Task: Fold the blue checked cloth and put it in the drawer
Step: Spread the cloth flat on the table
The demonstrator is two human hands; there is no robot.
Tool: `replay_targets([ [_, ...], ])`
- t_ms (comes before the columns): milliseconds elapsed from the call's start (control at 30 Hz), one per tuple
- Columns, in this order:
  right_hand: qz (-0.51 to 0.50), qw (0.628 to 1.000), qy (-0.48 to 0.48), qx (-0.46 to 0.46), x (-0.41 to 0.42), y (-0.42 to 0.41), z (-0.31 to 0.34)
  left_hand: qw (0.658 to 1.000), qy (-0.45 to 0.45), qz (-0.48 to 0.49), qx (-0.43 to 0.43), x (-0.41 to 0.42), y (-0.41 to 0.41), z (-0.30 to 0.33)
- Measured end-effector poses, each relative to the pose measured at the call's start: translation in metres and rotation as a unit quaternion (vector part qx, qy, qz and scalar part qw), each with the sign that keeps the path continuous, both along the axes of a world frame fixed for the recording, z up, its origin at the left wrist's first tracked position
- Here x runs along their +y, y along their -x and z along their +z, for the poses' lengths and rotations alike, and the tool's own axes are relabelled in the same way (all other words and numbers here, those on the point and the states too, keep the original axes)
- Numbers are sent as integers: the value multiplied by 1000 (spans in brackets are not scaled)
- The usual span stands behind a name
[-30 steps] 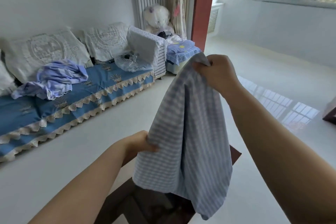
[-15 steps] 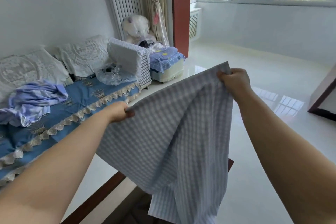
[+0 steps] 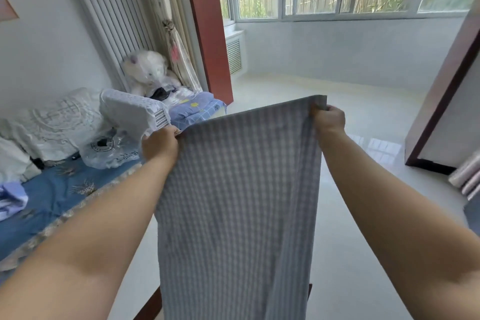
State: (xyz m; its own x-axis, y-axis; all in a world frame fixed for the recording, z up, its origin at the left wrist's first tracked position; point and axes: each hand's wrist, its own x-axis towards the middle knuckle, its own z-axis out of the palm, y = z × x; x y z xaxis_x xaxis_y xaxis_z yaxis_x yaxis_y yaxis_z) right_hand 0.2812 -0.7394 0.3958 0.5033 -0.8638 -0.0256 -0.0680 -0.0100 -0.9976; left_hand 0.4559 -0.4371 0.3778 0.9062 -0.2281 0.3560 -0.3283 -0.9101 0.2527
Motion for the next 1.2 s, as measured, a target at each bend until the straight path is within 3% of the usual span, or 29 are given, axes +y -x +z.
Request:
replay_targets([
  [100, -19, 995, 34, -92, -4, 5, 38, 991, 132, -12, -20, -24, -7, 33],
  [267, -78, 966, 188, -162, -36, 8, 86, 940, 329, -61, -68, -81, -15, 81],
  [367, -67, 951, 239, -184, -18, 20, 104, 917, 380, -68, -98, -70, -22, 93],
  [433, 1, 956, 226, -189, -4, 38, 107, 914, 387, -93, -84, -50, -25, 86],
  [533, 273, 947, 137, -101, 22, 77, 89, 943, 320, -88, -25, 2, -18, 51],
  [633, 463, 858, 146, 166, 55, 103, 33, 979, 145, -142, 0, 65, 1, -2],
  [700, 506, 797, 140, 298, 90, 109, -20, 987, 22, -158, 31, 107, 17, -36],
  [767, 531, 767, 57, 355, 133, 118, -77, 978, -100, -174, 49, 150, 37, -71],
  [833, 532, 757, -20, 378, 182, 134, -130, 962, -209, -162, 69, 195, 64, -107],
  [900, 493, 773, -64, 395, 232, 156, -185, 943, -276, -130, 132, 242, 92, -143],
  [967, 466, 770, -84, 428, 281, 179, -230, 927, -303, -85, 204, 286, 119, -181],
  [1033, 458, 737, -54, 494, 328, 203, -262, 910, -305, -61, 275, 326, 149, -222],
  [1100, 447, 705, -34, 550, 367, 226, -285, 900, -249, -36, 356, 358, 186, -257],
  [1200, 427, 696, -40, 576, 389, 251, -312, 909, -148, -42, 387, 384, 223, -283],
])
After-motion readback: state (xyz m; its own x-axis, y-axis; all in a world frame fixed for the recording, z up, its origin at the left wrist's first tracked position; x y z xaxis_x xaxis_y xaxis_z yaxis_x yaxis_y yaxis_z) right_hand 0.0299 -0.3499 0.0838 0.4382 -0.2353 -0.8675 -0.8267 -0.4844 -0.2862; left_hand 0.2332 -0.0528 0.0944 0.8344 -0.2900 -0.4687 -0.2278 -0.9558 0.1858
